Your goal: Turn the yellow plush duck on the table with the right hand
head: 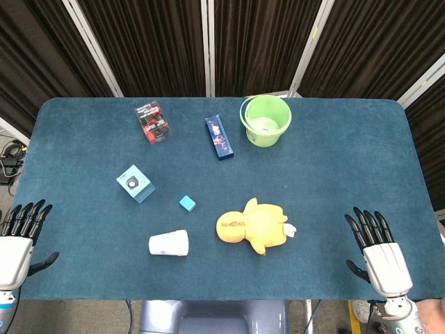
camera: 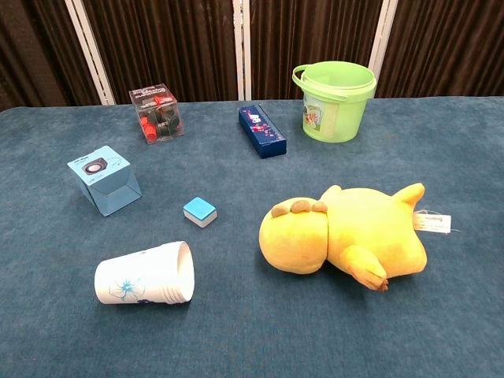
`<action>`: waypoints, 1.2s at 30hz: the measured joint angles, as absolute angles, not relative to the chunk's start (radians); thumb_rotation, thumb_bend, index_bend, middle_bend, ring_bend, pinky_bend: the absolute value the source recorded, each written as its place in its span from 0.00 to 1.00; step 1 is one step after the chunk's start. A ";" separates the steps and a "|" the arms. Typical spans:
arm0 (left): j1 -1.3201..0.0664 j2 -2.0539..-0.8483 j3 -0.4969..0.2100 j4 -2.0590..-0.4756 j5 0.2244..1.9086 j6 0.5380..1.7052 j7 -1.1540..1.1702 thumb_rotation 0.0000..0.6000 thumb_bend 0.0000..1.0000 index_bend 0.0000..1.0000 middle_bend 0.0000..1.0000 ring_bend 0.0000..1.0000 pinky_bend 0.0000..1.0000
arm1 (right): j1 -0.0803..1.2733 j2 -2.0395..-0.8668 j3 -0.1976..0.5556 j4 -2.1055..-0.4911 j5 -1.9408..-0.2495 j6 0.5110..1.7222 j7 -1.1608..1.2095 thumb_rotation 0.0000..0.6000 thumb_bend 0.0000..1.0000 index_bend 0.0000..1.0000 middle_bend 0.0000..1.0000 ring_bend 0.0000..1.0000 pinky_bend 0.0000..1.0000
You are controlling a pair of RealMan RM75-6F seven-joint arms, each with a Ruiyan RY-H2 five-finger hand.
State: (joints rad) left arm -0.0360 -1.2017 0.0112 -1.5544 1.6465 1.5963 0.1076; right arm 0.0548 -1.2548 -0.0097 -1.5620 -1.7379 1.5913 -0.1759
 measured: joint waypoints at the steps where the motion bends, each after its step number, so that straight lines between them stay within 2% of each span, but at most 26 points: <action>1: -0.036 -1.201 0.011 -1.555 1.646 1.596 0.107 1.00 0.13 0.00 0.00 0.00 0.00 | 0.055 -1.255 -0.010 -1.561 -1.738 1.591 -0.177 1.00 0.29 0.00 0.00 0.00 0.00; 23: -0.035 -1.198 0.008 -1.566 1.638 1.596 0.111 1.00 0.14 0.00 0.00 0.00 0.00 | 0.058 -1.260 -0.014 -1.558 -1.738 1.582 -0.174 1.00 0.30 0.00 0.00 0.00 0.00; 26: -0.033 -1.198 0.010 -1.567 1.641 1.598 0.115 1.00 0.14 0.00 0.00 0.00 0.00 | 0.058 -1.264 -0.014 -1.561 -1.736 1.581 -0.175 1.00 0.42 0.00 0.00 0.00 0.00; 28: -0.033 -1.199 0.010 -1.568 1.641 1.598 0.116 1.00 0.14 0.00 0.00 0.00 0.00 | 0.058 -1.268 -0.013 -1.563 -1.737 1.582 -0.181 1.00 0.59 0.00 0.00 0.00 0.00; 32: -0.033 -1.199 0.007 -1.569 1.637 1.597 0.116 1.00 0.14 0.00 0.00 0.00 0.00 | 0.064 -1.284 -0.010 -1.562 -1.741 1.576 -0.192 1.00 0.83 0.00 0.00 0.00 0.00; 34: -0.034 -1.199 0.007 -1.569 1.635 1.595 0.117 1.00 0.14 0.00 0.00 0.00 0.00 | 0.074 -1.300 -0.004 -1.559 -1.743 1.569 -0.194 1.00 0.89 0.00 0.00 0.00 0.00; 36: -0.034 -1.200 0.006 -1.569 1.634 1.594 0.120 1.00 0.14 0.00 0.00 0.00 0.00 | 0.095 -1.324 0.005 -1.551 -1.748 1.552 -0.196 1.00 0.91 0.00 0.00 0.00 0.00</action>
State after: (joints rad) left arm -0.0339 -1.2002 0.0065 -1.5694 1.6338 1.5937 0.1204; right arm 0.0946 -1.3239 0.0048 -1.5511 -1.7481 1.5518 -0.1958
